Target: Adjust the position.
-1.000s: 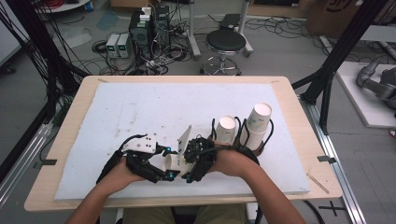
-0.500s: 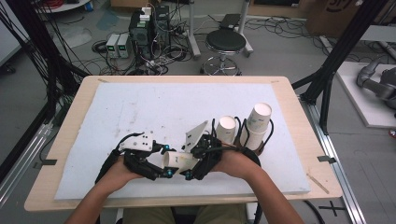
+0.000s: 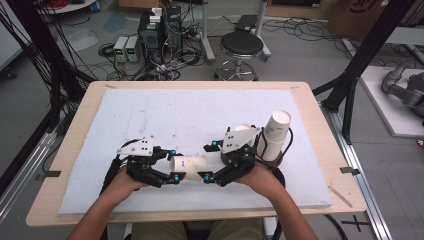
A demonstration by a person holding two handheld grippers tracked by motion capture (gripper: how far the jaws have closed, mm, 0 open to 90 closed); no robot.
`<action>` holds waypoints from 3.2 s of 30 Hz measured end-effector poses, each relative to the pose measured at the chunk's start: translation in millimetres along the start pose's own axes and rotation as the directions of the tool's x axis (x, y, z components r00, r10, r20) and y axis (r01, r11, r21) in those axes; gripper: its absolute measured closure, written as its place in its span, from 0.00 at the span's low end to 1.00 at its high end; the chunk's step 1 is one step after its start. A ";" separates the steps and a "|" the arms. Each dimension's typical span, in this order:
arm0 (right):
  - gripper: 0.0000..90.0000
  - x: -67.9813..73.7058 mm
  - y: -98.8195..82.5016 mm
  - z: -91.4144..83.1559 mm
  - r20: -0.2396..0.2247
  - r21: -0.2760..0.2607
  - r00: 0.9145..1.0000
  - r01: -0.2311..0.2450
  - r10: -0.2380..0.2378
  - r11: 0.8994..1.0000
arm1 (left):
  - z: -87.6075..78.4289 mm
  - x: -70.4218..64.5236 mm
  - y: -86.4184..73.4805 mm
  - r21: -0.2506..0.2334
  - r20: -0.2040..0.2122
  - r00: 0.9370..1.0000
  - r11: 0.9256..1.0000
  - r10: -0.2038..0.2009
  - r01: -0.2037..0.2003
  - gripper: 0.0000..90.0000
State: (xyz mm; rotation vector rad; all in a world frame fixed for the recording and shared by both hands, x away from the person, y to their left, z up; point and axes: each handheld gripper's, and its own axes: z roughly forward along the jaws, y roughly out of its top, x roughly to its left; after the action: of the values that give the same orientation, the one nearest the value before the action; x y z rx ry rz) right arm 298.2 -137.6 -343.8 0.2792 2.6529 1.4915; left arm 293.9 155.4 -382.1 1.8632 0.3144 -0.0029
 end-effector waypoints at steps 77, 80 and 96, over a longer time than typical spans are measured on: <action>0.39 6.4 -47.3 4.0 -0.087 -0.141 0.994 -0.072 0.060 0.987 | 6.8 -14.3 1.7 -0.029 0.015 0.999 0.999 0.031 -0.031 0.17; 0.39 4.5 -41.7 0.9 -0.072 -0.106 0.996 -0.054 0.046 0.993 | 2.5 -14.2 4.6 -0.005 -0.003 0.999 0.999 0.046 -0.046 0.17; 0.39 4.4 12.2 6.9 -0.061 0.234 0.993 0.114 -0.102 0.966 | 2.1 -15.0 19.1 0.195 -0.014 0.993 0.974 0.119 -0.114 0.18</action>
State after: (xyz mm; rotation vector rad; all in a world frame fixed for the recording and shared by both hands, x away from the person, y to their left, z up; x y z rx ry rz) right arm 296.5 -124.7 -336.9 0.1121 2.8352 1.1652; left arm 284.0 145.0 -362.5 2.0742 0.2280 0.0728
